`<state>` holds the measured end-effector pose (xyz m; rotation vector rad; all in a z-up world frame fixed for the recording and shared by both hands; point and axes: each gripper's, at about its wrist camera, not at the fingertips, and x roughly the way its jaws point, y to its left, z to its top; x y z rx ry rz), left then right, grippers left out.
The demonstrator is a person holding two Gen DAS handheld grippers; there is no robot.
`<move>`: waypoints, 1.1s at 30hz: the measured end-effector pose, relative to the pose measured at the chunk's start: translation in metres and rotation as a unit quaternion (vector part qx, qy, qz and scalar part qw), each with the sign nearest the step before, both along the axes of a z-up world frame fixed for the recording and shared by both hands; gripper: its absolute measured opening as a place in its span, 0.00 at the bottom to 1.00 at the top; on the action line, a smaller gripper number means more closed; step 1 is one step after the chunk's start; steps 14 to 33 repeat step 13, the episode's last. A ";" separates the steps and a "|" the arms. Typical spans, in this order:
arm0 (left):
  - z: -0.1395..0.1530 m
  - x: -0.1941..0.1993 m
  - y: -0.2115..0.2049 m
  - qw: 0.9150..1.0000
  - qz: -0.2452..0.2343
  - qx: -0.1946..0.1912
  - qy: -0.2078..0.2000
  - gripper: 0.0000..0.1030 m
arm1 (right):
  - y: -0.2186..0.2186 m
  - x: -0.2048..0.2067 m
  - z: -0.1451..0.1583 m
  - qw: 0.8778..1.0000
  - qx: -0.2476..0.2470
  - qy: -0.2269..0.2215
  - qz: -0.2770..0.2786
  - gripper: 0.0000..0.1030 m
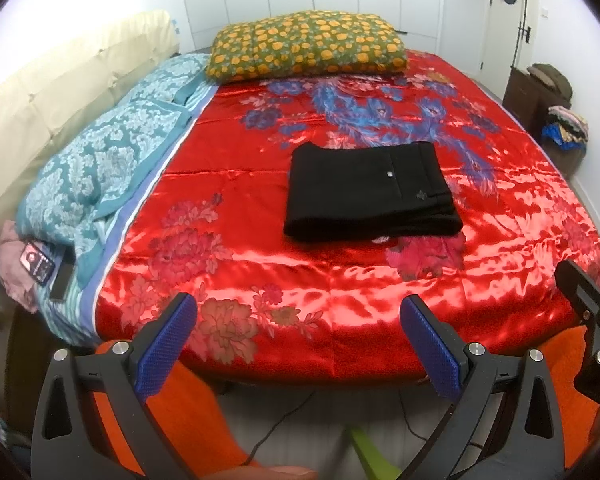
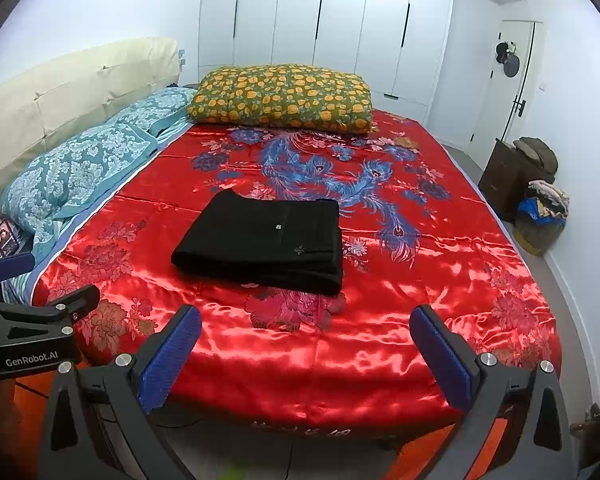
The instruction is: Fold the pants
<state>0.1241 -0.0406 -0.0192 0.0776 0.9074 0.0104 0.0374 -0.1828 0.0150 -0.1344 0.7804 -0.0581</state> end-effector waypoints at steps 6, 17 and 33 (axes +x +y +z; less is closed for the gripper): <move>-0.004 0.001 -0.002 1.000 -0.003 0.004 0.003 0.99 | -0.001 0.000 -0.001 1.000 0.000 0.002 0.000 1.00; -0.001 -0.002 -0.005 1.000 -0.018 -0.003 -0.011 0.99 | -0.005 0.002 0.000 1.000 0.002 0.004 -0.003 1.00; -0.001 -0.002 -0.005 1.000 -0.018 -0.003 -0.011 0.99 | -0.005 0.002 0.000 1.000 0.002 0.004 -0.003 1.00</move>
